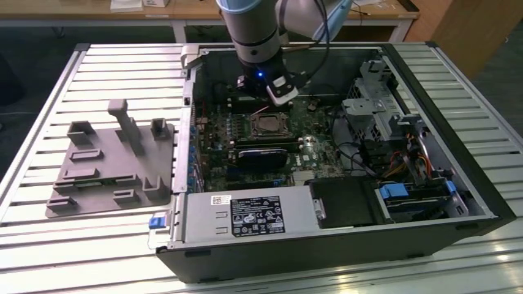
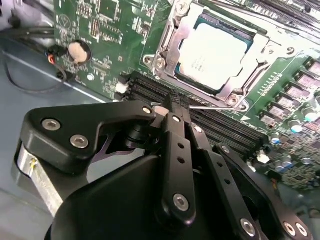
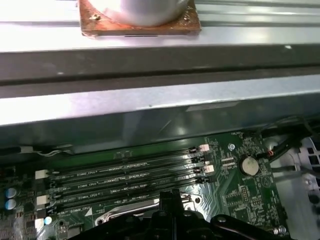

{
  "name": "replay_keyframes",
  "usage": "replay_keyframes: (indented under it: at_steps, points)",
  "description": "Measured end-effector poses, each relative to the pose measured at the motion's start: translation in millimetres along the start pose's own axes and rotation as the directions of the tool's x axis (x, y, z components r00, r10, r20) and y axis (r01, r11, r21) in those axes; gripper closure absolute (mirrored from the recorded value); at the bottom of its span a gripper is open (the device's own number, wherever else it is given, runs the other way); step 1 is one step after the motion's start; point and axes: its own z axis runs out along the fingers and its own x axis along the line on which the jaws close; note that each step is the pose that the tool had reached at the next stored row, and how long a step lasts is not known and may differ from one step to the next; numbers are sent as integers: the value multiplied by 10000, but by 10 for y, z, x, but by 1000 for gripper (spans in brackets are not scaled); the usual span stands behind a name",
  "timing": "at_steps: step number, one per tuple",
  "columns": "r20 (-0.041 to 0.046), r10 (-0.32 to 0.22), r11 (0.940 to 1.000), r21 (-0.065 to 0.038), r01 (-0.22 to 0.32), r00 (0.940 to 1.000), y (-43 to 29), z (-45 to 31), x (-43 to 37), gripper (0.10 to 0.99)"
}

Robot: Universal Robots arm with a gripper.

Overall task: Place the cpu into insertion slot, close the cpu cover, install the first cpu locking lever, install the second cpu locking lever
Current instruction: 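Install the first cpu locking lever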

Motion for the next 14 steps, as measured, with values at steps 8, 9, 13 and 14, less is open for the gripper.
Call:
replay_keyframes:
  at_steps: [8,9,13,14]
  points:
    - [151,514,9986,106,-516,9986,31,40,15,984]
    - [170,576,9983,120,-578,9982,37,45,17,984]
    - [243,817,9965,167,-822,9964,61,63,26,984]
    - [264,884,9959,179,-889,9957,65,67,28,984]
